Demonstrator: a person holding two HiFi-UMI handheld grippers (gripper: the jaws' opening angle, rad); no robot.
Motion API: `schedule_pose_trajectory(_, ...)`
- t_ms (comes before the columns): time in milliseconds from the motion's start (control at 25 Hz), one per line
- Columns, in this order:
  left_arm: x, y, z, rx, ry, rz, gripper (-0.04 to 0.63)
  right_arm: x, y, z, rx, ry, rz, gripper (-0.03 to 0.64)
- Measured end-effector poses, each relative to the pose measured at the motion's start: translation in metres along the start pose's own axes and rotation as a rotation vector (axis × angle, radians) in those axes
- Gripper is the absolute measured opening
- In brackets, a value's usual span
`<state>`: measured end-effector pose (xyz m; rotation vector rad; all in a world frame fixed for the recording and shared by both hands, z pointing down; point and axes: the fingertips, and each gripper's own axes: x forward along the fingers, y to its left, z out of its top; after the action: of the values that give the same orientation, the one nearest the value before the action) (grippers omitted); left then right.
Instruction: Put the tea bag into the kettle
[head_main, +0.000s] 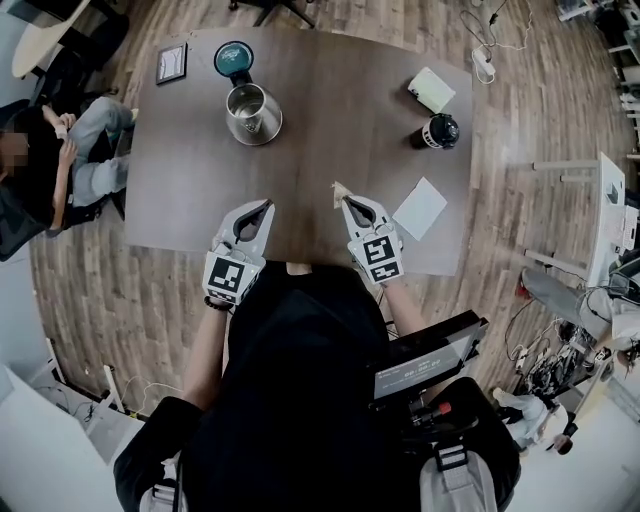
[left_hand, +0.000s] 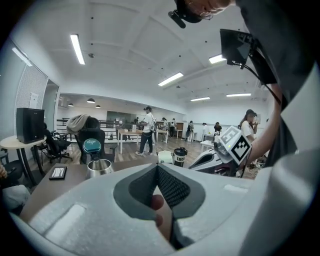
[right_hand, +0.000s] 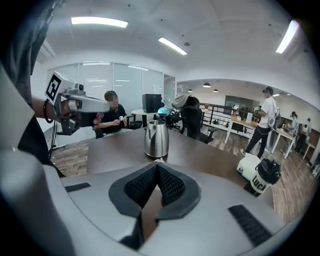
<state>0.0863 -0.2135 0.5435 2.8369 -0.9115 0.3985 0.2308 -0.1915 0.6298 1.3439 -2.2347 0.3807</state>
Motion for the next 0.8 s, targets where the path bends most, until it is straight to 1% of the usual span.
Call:
schedule_pose_trajectory(160,-0.002,0.024,0.004,-0.01,-0.014,-0.005,-0.008,0.013,0.013,0.041,0.003,-0.062,0.018,0.008)
schedule_pose_trajectory(280,-0.004,0.039,0.003,-0.021,-0.006,-0.01,-0.008,0.022,0.021,0.061,0.013,-0.093,0.018,0.008)
schedule_pose_trajectory(400,-0.018,0.061,0.002,-0.029,0.005,-0.018,-0.008,0.034,0.037,0.082,0.022,-0.113,0.01,0.008)
schedule_pose_trajectory(600,-0.05,0.104,-0.01,-0.041,0.03,0.015,-0.008,0.065,0.076,0.113,0.012,-0.134,0.043,0.008)
schedule_pose_trajectory(800,-0.083,0.14,-0.024,-0.037,0.036,0.044,-0.008,0.087,0.11,0.131,0.008,-0.14,0.068,0.008)
